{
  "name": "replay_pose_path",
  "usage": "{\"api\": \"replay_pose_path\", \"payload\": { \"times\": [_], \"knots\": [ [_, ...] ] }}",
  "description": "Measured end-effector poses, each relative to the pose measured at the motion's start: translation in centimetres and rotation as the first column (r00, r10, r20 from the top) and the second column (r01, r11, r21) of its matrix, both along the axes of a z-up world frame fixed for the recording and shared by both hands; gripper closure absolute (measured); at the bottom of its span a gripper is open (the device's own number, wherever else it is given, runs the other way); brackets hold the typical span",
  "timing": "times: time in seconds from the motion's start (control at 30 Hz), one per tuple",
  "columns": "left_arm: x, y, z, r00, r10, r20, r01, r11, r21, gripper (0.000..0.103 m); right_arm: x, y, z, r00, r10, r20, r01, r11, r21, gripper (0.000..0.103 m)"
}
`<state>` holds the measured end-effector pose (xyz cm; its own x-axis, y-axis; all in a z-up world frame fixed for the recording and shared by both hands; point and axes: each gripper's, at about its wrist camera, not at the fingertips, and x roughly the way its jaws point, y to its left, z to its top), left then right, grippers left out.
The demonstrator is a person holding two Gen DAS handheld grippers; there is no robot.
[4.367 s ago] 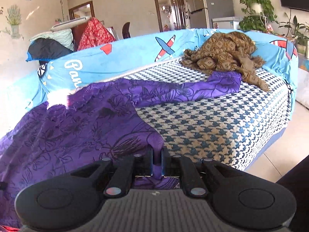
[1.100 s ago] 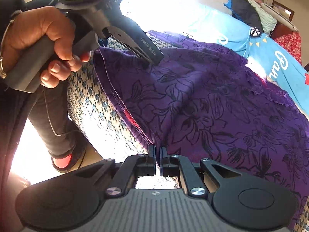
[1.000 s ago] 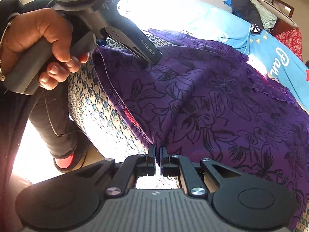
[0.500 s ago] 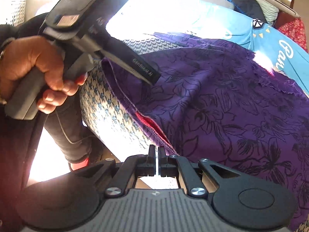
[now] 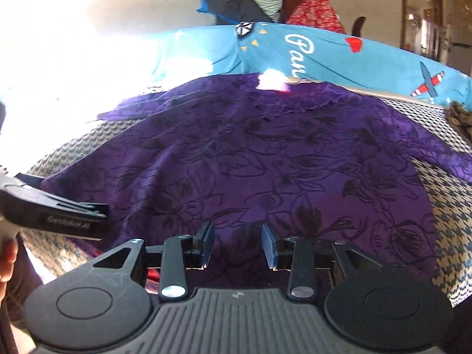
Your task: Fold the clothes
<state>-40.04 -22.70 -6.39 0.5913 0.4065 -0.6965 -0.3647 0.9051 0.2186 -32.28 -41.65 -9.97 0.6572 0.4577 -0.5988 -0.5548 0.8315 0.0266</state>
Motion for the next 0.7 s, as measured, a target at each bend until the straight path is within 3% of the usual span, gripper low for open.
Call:
{"api": "replay_pose_path", "payload": {
  "times": [0.03, 0.1, 0.17, 0.33, 0.47, 0.7],
  "knots": [
    [0.1, -0.2, 0.1, 1.0, -0.014, 0.008, 0.014, 1.0, -0.009, 0.0, 0.3, -0.4, 0.0, 1.0, -0.028, -0.006, 0.028, 1.0, 0.013, 0.062],
    [0.4, -0.5, -0.1, 1.0, -0.028, -0.001, 0.028, 0.999, -0.029, 0.0, 1.1, -1.0, -0.3, 0.994, -0.083, -0.075, 0.084, 0.996, 0.013, 0.045],
    [0.8, -0.8, -0.6, 0.999, -0.036, -0.02, 0.035, 0.998, -0.05, 0.0, 1.7, -1.3, -0.9, 0.982, -0.123, -0.143, 0.123, 0.992, -0.013, 0.045],
    [1.4, -1.5, -1.4, 0.997, -0.058, -0.057, 0.053, 0.995, -0.082, 0.0, 1.3, -1.9, -0.9, 0.975, -0.134, -0.176, 0.132, 0.991, -0.024, 0.044],
    [1.6, -2.3, -1.3, 0.995, -0.086, -0.046, 0.081, 0.993, -0.086, 0.0, 2.4, -3.6, 0.3, 0.964, -0.146, -0.223, 0.164, 0.984, 0.064, 0.044],
    [3.6, -3.5, 0.0, 0.987, -0.159, -0.018, 0.157, 0.986, -0.063, 0.0, 9.0, -8.5, 2.5, 0.923, -0.259, -0.283, 0.308, 0.94, 0.144, 0.044]
  ]
}}
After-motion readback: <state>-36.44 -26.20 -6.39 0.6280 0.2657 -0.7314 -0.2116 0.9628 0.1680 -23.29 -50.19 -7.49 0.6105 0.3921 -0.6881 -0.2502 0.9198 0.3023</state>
